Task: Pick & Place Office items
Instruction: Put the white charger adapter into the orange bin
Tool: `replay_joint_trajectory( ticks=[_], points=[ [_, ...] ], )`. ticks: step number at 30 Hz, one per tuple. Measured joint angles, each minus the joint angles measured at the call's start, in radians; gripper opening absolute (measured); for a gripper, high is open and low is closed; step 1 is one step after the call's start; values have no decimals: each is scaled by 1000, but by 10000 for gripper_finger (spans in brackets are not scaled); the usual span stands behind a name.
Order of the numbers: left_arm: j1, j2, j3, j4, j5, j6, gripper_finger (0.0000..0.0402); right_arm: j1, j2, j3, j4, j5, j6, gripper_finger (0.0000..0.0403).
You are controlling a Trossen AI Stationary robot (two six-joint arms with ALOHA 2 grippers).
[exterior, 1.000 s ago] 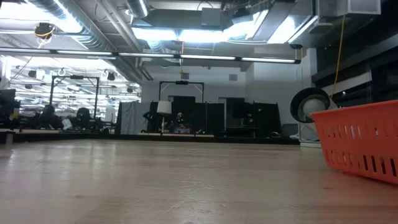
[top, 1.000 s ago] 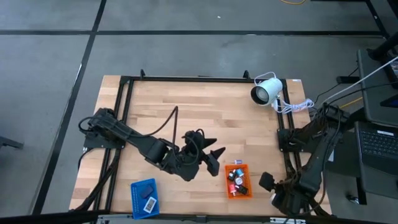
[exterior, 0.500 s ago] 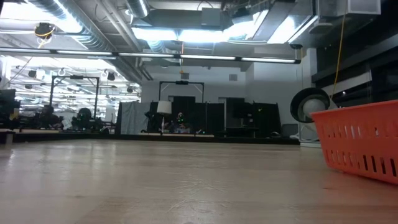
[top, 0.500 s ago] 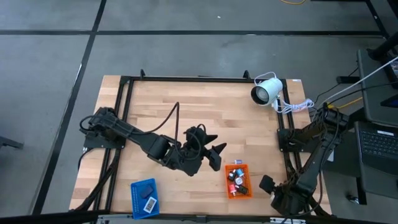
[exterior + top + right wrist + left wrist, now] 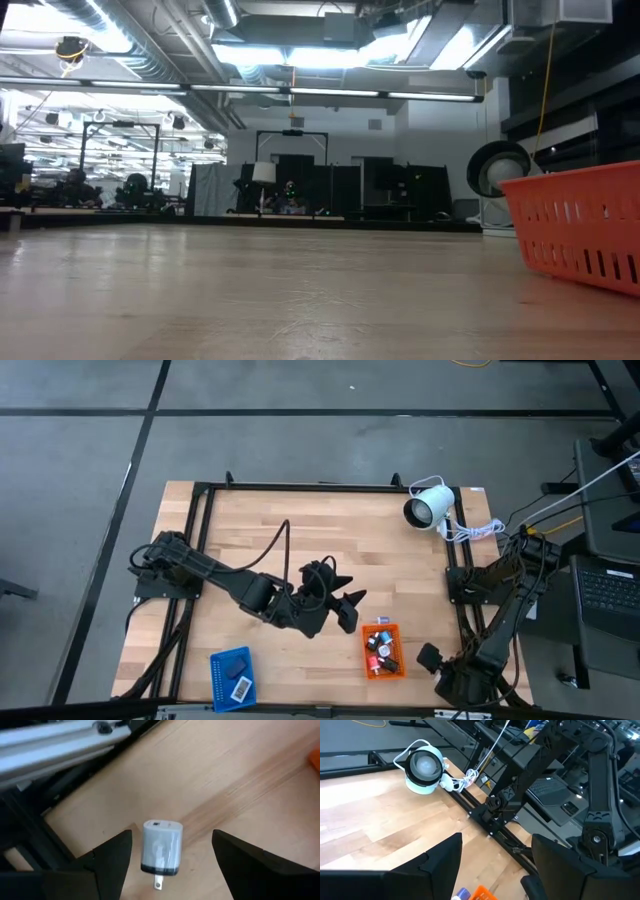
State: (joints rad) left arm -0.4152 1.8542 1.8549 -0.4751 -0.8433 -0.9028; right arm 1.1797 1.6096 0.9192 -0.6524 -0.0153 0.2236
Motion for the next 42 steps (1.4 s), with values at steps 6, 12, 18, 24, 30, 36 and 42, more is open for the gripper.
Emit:
replay_joint_trajectory(
  ticks=[6, 12, 18, 24, 30, 36, 42],
  points=[
    [0, 0, 0, -1, 1, 0, 235, 0, 13, 0, 9, 8, 5, 279],
    [-1, 0, 0, -2, 12, 0, 235, 0, 49, -58, 50, -4, 50, 279],
    [0, 0, 0, -16, 16, -1, 235, -2, 48, -80, 62, 3, 58, 279],
    [0, -1, 0, -17, 25, -2, 235, -2, 48, -82, 68, 17, 82, 243],
    [0, -1, 0, -23, 27, -2, 235, -8, 48, -82, 68, 26, 83, 140],
    [0, 0, 0, -23, 27, -1, 235, -39, 47, -83, 75, 11, 83, 133],
    [0, 2, 0, -23, 27, -1, 235, -100, 32, -57, 100, -14, 63, 133]
  ],
)
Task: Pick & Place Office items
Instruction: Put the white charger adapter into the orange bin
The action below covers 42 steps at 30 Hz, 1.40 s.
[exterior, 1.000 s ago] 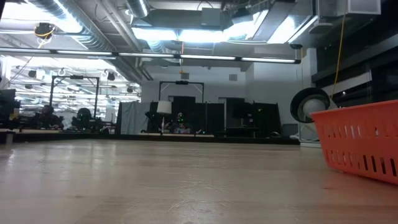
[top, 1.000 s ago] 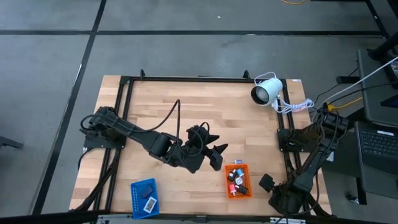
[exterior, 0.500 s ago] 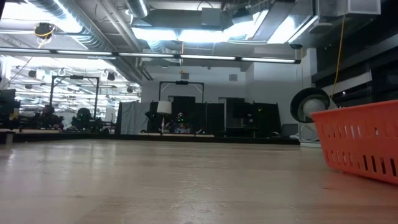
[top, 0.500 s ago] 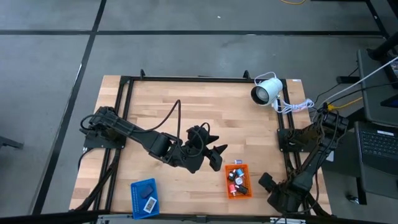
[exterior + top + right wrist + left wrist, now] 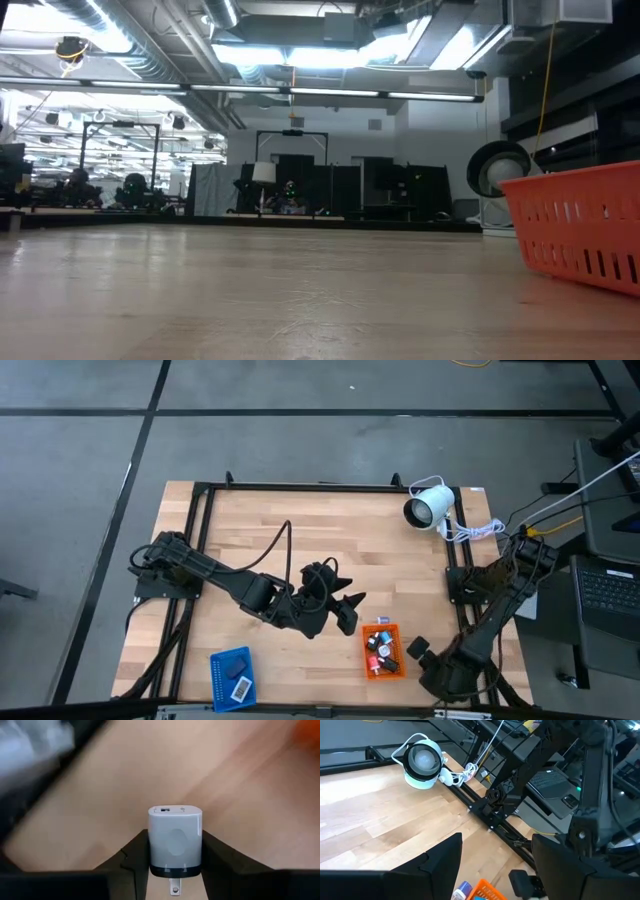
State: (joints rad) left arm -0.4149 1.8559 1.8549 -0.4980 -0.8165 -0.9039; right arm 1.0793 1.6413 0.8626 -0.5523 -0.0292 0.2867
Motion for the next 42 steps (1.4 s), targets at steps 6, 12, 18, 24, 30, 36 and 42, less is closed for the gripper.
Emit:
replay_joint_trajectory(
  ticks=[6, 12, 18, 24, 30, 36, 42],
  points=[
    [0, 0, 0, 0, 6, 0, 235, -70, -64, 107, -14, -29, -27, 133],
    [0, 1, 0, -8, 6, 7, 235, -162, -104, 213, -15, -52, -40, 133],
    [0, 1, 0, -7, 5, 10, 235, -271, -95, 234, -19, 2, -39, 133],
    [0, 2, 0, -7, 5, 24, 235, -368, -28, 234, -70, 13, -36, 133],
    [0, 2, 0, -8, 4, 30, 235, -405, 46, 234, -85, 4, -17, 135],
    [0, 2, 0, -10, 5, 53, 235, -426, 53, 234, -84, 3, 50, 262],
    [0, 2, 0, -22, 6, 71, 235, -453, 53, 234, -83, 2, 72, 321]
  ],
)
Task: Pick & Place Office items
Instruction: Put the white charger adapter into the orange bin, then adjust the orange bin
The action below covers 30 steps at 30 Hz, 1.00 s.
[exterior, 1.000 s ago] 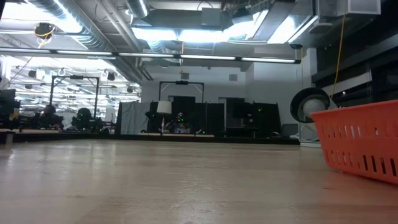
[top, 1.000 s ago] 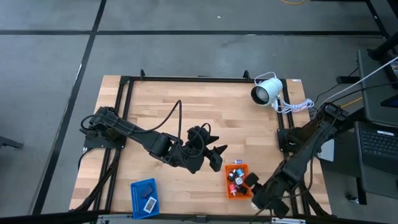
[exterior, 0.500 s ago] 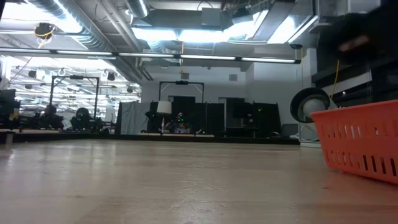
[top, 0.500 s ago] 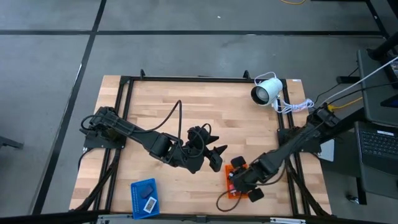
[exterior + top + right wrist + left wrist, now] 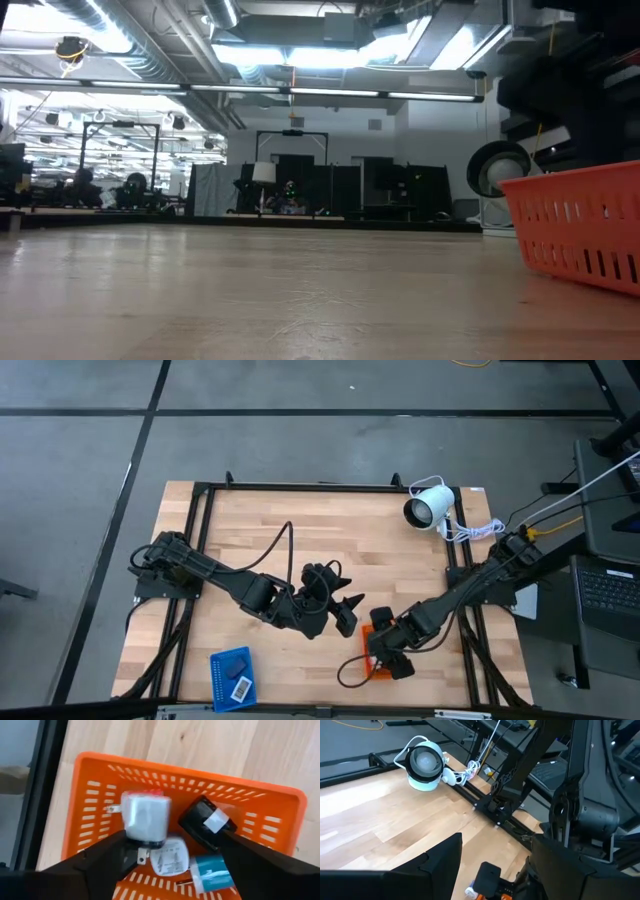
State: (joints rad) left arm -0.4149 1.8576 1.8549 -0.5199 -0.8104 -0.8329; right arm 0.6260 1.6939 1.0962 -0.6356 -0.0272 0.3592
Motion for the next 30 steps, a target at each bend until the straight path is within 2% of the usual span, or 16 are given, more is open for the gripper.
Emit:
replay_joint_trajectory(
  ticks=[3, 6, 14, 20, 22, 30],
  points=[
    [0, 0, 0, -26, 0, -7, 235, -11, 0, 0, 0, -14, -1, 311],
    [0, 0, 0, -38, 0, -36, 235, -18, 0, 0, 1, -10, -5, 277],
    [1, 0, 0, -38, -16, -60, 235, -46, -1, 0, 8, -14, -53, 121],
    [15, 0, 0, -38, -18, -62, 235, -80, -1, 0, 9, -67, -87, 17],
    [22, 0, 0, -38, -7, -53, 235, -92, -1, 0, 11, -67, -87, 6],
    [53, 0, 0, -38, 59, -10, 235, -151, -1, 0, 24, -68, -75, 9]
  ],
)
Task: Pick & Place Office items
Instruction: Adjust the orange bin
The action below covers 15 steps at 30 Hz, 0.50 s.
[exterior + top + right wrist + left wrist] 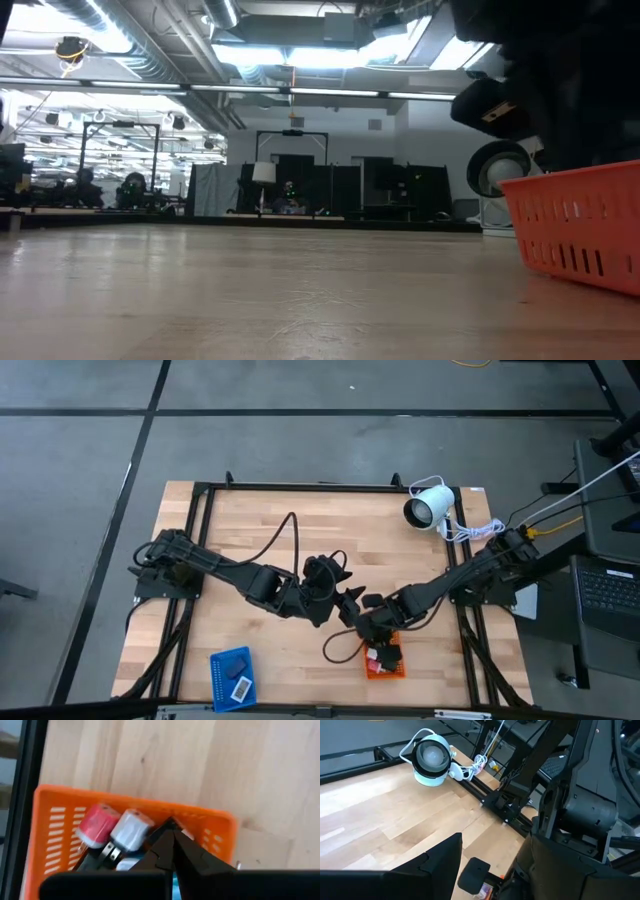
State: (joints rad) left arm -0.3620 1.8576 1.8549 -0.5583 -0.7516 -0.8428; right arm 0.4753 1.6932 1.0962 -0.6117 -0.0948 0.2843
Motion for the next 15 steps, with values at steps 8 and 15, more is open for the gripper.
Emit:
replay_joint_trajectory(
  ticks=[8, 15],
  points=[
    [5, 0, 0, -27, 18, 41, 235, -48, 1, 0, -1, -13, 26, 3],
    [2, 0, 0, -123, 57, -7, 235, -28, 54, 1, 5, -81, 55, 2]
  ],
)
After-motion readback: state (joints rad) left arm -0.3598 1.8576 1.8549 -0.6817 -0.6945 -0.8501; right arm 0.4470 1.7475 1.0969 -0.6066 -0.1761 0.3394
